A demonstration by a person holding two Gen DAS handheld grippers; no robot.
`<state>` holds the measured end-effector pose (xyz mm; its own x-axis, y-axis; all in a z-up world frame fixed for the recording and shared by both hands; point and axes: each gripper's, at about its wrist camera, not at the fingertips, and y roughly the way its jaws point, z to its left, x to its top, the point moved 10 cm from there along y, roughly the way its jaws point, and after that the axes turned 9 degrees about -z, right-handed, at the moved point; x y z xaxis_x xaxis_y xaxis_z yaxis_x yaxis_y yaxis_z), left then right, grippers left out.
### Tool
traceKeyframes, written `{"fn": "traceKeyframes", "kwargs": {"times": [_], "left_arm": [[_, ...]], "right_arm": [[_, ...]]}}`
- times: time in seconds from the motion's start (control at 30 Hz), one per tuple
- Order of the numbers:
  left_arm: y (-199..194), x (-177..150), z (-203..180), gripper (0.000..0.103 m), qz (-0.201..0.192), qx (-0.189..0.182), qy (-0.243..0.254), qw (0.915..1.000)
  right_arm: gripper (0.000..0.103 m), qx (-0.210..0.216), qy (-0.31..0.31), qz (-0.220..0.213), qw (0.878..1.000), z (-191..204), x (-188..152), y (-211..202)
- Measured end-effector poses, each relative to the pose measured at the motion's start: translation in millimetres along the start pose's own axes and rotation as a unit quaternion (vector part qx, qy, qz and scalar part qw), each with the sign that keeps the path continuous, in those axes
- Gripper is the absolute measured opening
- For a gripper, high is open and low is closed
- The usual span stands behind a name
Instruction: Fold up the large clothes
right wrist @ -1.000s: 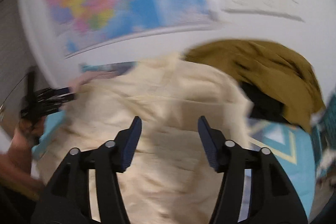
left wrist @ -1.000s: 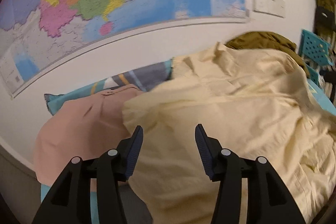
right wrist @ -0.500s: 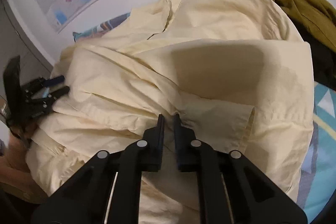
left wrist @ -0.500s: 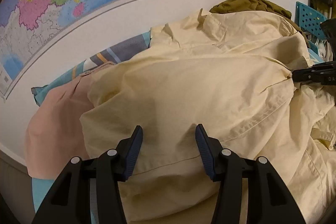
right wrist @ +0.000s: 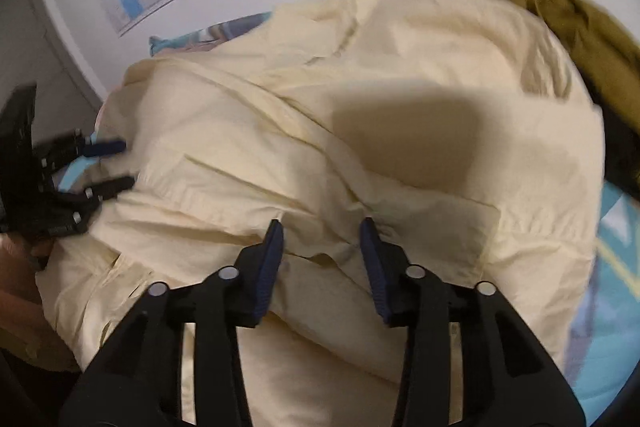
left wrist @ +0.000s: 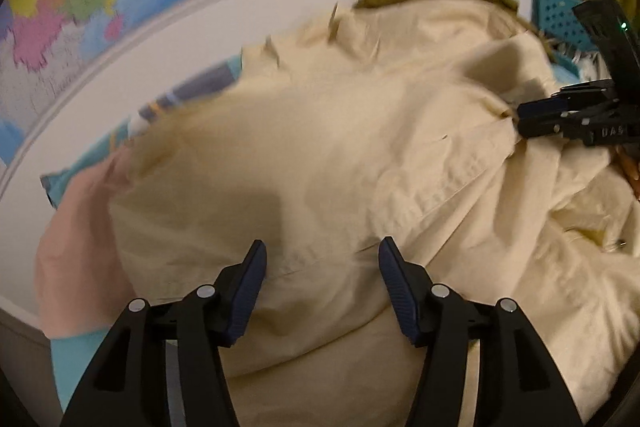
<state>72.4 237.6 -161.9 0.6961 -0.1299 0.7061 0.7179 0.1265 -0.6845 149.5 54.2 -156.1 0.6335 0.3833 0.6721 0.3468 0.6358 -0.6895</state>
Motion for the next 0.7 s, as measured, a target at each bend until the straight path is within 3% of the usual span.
{"fn": "traceKeyframes", "kwargs": {"times": [0.07, 0.23, 0.33, 0.47, 0.57, 0.7], "left_arm": [[8.7, -4.8, 2.5, 0.057, 0.008, 0.003, -0.003, 1.0], [6.5, -6.1, 3.7, 0.057, 0.007, 0.02, 0.002, 0.9998], [-3.5, -5.6, 3.6, 0.056, 0.001, 0.028, -0.004, 0.9996], [-24.7, -3.5, -2.1, 0.056, -0.014, -0.006, -0.031, 0.9994], [-31.3, -8.9, -3.3, 0.056, -0.013, -0.002, -0.031, 0.9994], [-41.9, -14.3, -8.3, 0.056, -0.018, -0.006, -0.033, 0.9993]], "right_arm": [[0.034, 0.001, 0.004, -0.003, 1.0, -0.4, 1.4, -2.3], [0.046, 0.016, -0.019, -0.042, 0.999, 21.8, 11.0, -38.3], [0.049, 0.029, -0.047, -0.033, 0.998, 40.0, 1.7, -42.9], [0.049, 0.009, -0.035, 0.017, 0.999, 27.4, -23.7, -15.6], [0.049, 0.02, -0.009, 0.005, 1.0, 24.5, -21.0, -21.7], [0.053, 0.04, -0.02, -0.026, 0.999, 42.6, -11.8, -47.4]]}}
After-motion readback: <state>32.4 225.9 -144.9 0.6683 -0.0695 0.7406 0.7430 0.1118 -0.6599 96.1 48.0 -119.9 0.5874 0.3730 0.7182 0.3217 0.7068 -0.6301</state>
